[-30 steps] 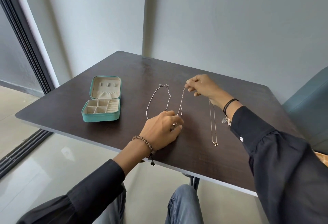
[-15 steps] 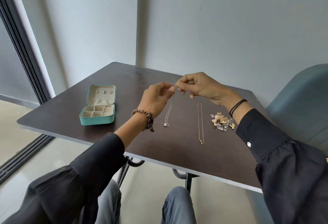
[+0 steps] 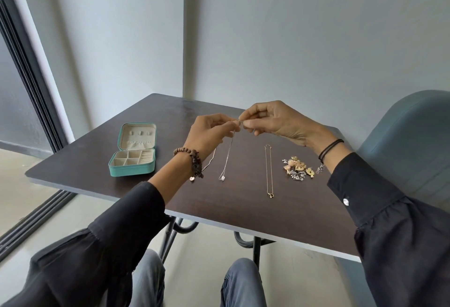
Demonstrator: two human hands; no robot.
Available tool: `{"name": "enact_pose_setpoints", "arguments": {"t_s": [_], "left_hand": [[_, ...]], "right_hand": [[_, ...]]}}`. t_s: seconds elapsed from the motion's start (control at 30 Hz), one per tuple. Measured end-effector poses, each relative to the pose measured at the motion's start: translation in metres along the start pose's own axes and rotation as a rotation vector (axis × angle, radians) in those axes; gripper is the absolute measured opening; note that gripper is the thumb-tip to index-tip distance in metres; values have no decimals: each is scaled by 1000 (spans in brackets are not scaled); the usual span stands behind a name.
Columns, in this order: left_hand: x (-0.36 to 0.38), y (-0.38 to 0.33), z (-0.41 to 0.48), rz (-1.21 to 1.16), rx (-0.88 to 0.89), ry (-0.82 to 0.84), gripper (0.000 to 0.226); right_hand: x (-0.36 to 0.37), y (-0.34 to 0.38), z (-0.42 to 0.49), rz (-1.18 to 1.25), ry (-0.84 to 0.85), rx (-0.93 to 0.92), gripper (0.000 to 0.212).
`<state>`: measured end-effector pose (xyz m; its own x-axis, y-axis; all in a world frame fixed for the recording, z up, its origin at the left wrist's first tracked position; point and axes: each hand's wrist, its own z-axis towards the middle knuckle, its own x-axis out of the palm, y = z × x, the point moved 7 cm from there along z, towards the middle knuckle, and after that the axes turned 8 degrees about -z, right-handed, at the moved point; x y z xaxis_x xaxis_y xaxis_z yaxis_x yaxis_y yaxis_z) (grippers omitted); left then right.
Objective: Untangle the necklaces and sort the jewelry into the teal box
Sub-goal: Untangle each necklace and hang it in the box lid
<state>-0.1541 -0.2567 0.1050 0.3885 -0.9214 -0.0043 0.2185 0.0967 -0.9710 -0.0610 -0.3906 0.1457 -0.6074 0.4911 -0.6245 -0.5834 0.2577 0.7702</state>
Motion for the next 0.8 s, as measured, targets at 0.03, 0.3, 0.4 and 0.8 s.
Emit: {"name": "enact_pose_setpoints", "arguments": {"t_s": [0.03, 0.3, 0.4, 0.8], "left_hand": [[0, -1, 0, -6, -7, 1, 17], [0, -10, 0, -51, -3, -4, 12], [-2, -14, 2, -66, -4, -10, 12], [5, -23, 3, -90, -33, -14, 11]], "right_hand": [[0, 1, -1, 1, -3, 0, 21], [-6, 11, -9, -37, -110, -48, 15], [-10, 10, -11, -6, -181, -55, 15], [3, 5, -16, 147, -159, -11, 35]]}}
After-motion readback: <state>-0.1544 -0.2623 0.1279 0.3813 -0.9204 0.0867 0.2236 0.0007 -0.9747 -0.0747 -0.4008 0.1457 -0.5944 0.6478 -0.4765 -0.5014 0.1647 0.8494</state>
